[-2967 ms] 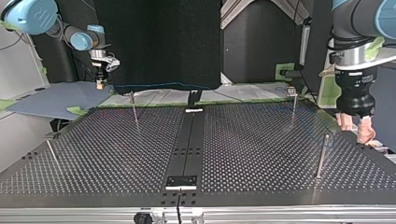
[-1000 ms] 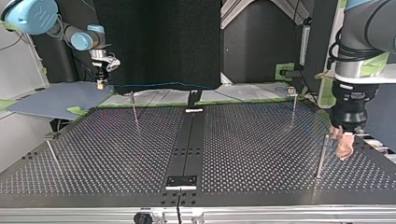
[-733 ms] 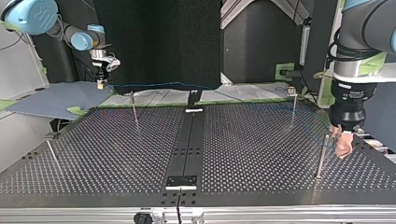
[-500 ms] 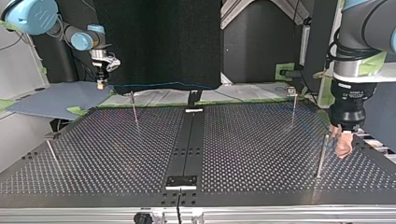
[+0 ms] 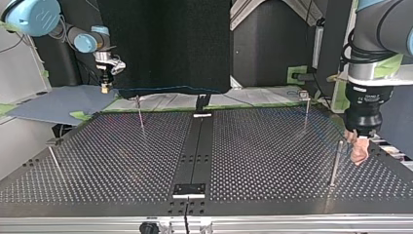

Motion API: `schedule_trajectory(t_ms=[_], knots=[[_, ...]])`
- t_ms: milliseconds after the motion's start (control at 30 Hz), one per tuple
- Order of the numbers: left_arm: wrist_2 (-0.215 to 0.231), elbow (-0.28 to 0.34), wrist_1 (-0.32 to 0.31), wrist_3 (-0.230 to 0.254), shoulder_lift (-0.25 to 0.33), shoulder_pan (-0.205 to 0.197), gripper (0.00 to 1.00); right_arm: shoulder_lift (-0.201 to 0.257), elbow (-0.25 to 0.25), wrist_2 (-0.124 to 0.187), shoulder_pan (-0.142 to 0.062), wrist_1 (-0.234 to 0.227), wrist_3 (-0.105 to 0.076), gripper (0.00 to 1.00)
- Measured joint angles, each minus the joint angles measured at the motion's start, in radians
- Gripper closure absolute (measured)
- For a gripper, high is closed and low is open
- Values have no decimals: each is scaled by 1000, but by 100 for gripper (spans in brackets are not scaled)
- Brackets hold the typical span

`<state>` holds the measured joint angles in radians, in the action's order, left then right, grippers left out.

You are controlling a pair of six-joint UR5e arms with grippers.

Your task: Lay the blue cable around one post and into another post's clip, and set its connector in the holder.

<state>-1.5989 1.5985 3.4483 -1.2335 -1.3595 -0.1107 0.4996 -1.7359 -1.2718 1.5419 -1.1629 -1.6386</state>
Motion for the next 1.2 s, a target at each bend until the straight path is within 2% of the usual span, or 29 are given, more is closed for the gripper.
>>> schedule_trajectory(t_ms=[467, 667, 967, 1200], knots=[[-1, 1, 4, -3, 4, 2, 0, 0, 0, 0, 0, -1, 0, 100], [8, 21, 2, -24, 35, 5, 0, 0, 0, 0, 0, 0, 0, 100], [76, 93, -46, -90, 109, 23, 0, 0, 0, 0, 1, 1, 0, 100], [140, 157, -105, -86, 173, 48, 0, 0, 0, 0, 6, -2, -1, 100]])
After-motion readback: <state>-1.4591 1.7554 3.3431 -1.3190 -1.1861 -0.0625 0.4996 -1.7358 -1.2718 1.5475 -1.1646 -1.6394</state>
